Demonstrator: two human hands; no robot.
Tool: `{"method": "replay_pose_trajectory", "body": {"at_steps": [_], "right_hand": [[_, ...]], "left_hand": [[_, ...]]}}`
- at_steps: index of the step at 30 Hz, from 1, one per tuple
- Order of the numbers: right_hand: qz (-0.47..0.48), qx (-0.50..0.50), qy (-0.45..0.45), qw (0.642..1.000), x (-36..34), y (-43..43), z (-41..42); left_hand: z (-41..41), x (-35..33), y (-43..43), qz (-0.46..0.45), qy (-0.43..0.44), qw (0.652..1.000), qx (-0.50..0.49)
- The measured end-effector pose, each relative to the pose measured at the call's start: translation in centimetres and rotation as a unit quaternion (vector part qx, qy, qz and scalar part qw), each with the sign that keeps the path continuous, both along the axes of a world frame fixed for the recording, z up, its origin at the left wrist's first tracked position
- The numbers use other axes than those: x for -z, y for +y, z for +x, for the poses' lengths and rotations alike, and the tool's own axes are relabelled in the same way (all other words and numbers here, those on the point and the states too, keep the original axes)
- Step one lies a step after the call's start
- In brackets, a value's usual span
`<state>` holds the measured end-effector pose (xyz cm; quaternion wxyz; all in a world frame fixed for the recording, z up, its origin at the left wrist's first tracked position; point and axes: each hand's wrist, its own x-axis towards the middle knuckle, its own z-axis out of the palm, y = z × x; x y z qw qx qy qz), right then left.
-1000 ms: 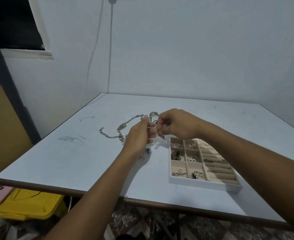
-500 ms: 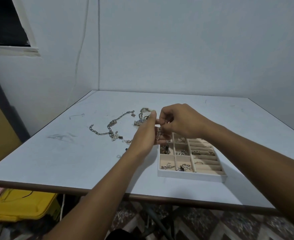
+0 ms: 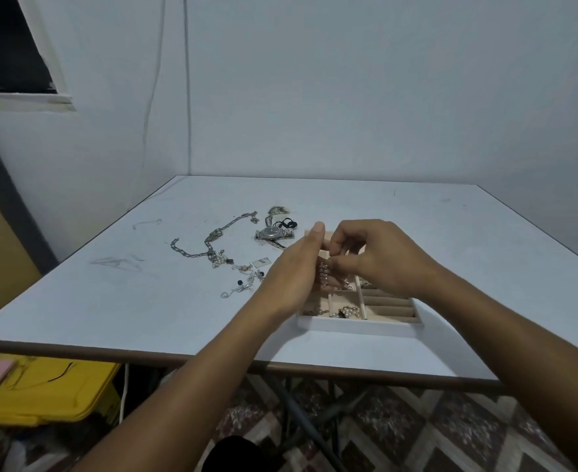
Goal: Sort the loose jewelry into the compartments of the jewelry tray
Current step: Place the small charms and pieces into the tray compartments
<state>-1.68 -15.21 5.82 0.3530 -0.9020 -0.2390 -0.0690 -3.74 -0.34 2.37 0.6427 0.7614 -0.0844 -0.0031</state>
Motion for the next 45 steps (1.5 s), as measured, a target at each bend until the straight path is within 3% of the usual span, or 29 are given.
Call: {"method": "replay_pose_trajectory", "body": {"at_steps": [16, 25, 31, 35, 45], "right_hand": [[0.054, -0.006, -0.007, 0.999, 1.9, 1.3, -1.0], [0.057, 0.003, 0.014, 0.998, 2.2, 1.0, -0.4], [-0.036, -0.023, 0.054, 0.998, 1.9, 3.7, 1.6], [-0.118, -0.045, 0.040, 0.991, 1.6, 6.5, 3.5], [-0.213, -0.062, 0.051, 0.974, 1.8, 13.0, 7.2]], "left_hand": [[-0.4, -0.4, 2.7, 0.068, 0.030, 0.997, 0.003], [-0.6, -1.3, 4.3, 0.017, 0.032, 0.999, -0.023], [-0.1, -0.8, 9.3, 0.092, -0.053, 0.985, -0.139], [0.8, 0.4, 13.1, 0.177, -0.065, 0.960, -0.208], [1.5, 2.6, 15.6, 0.225, -0.059, 0.945, -0.229]]}}
